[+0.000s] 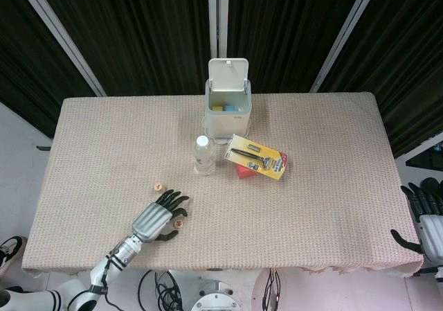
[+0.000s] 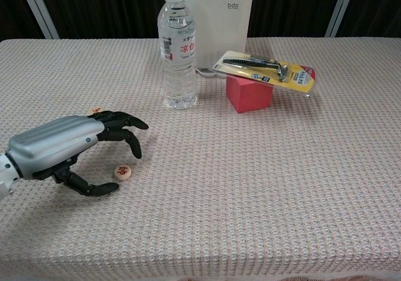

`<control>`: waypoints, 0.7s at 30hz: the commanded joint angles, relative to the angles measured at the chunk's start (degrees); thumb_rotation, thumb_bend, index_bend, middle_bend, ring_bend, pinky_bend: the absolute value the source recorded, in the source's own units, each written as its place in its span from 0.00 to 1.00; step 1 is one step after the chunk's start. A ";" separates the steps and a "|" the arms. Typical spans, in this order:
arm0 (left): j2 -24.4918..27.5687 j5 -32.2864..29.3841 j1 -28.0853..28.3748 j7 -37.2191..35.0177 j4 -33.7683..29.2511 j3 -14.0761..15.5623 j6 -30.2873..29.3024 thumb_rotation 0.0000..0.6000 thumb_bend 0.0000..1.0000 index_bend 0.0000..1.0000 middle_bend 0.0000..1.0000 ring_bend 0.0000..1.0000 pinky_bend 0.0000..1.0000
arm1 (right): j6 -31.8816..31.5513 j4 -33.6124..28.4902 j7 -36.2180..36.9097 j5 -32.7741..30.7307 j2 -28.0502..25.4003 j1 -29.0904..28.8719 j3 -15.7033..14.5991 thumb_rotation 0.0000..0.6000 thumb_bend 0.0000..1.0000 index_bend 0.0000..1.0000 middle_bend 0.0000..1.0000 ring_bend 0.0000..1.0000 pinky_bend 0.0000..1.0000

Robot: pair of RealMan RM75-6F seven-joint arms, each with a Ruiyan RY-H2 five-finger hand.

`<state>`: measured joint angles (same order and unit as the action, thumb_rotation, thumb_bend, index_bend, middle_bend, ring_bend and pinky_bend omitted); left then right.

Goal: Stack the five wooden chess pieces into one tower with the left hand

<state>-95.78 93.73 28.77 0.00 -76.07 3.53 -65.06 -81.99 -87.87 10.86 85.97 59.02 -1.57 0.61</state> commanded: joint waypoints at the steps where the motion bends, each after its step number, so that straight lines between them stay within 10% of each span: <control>1: -0.24 -0.23 0.11 0.03 0.21 -0.11 0.19 1.00 0.27 0.36 0.09 0.00 0.00 | 0.27 0.05 0.81 0.12 0.00 -0.10 -0.08 1.00 0.18 0.00 0.00 0.00 0.00; 21: -0.18 -2.06 0.36 2.04 0.04 -0.87 0.75 1.00 0.27 0.50 0.10 0.00 0.00 | 0.82 0.55 2.24 0.07 -0.15 -0.33 -0.03 1.00 0.18 0.00 0.00 0.00 0.00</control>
<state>-95.98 91.68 29.11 2.06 -76.01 2.66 -64.32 -81.16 -87.31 13.10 86.04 58.87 -1.91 0.57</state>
